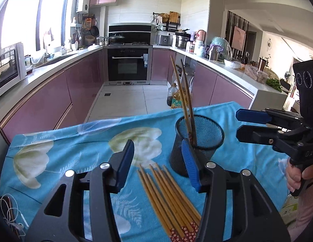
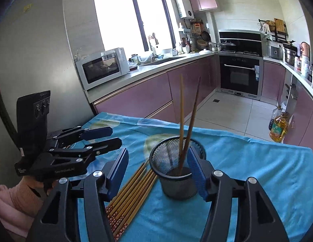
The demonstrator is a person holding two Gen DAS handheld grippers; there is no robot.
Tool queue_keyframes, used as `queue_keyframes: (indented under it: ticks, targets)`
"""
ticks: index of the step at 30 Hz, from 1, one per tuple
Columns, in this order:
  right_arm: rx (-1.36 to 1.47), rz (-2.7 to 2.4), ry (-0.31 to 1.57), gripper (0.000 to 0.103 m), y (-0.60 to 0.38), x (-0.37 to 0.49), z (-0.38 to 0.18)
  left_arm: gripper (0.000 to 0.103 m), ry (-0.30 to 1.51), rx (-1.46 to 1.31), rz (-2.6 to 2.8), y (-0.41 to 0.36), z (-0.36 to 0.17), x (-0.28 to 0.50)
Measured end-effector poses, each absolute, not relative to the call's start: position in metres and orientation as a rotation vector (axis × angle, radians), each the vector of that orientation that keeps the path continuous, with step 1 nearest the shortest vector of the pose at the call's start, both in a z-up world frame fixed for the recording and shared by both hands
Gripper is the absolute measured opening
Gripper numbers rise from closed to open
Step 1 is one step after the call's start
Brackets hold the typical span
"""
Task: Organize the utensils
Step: 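Lower the chopsticks into the cup and open both tools, then move both open tools back over the remaining chopsticks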
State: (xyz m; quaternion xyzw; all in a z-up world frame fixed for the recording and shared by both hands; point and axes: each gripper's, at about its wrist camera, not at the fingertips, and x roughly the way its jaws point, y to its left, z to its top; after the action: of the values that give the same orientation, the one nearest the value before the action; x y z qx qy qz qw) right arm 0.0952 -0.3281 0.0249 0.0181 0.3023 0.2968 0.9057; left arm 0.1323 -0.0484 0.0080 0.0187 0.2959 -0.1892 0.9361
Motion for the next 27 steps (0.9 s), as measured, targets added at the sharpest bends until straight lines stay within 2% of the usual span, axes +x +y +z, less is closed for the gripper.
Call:
queue_keyframes:
  ticks: [7,12,27]
  targets:
    - [0.017,0.629,0.796,0.058,-0.305,0.081,-0.031,0.049,0.741,0.037,-0.350,-0.026,-0.050,0.104]
    - [0.005,0.587,0.849,0.058,-0.295,0.078,-0.054,0.049,0.799,0.010,-0.341,-0.018,-0.079,0.090]
    - [-0.045,0.481,0.880,0.056,-0.283,0.072,-0.073,0.049,0.864,0.028,-0.351,-0.031,-0.096,0.085]
